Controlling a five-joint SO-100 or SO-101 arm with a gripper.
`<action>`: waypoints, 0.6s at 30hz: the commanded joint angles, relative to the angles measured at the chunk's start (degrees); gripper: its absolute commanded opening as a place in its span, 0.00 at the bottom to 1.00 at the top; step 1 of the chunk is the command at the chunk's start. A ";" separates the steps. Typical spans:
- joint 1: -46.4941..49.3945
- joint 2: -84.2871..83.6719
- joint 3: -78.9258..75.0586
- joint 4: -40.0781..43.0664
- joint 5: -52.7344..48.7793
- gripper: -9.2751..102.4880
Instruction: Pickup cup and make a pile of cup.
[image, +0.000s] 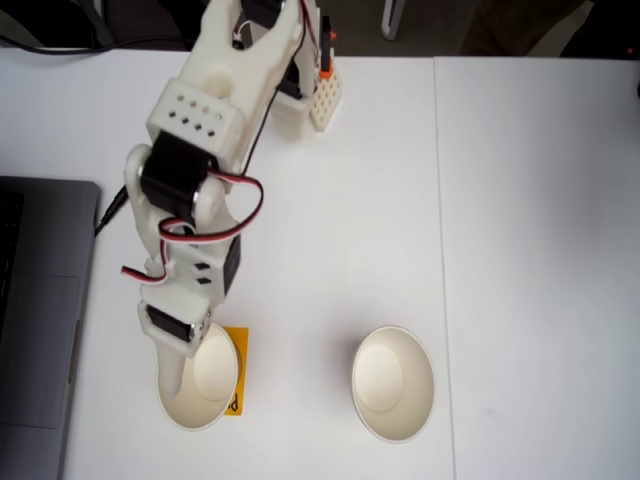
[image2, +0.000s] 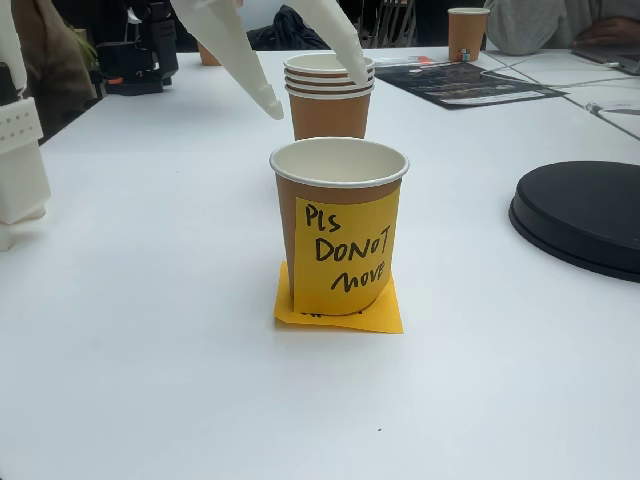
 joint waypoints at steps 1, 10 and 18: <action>-0.26 1.05 -4.22 3.87 -2.02 0.33; -0.18 1.05 -4.31 7.73 -3.87 0.33; -0.26 0.18 -4.31 7.73 -3.87 0.33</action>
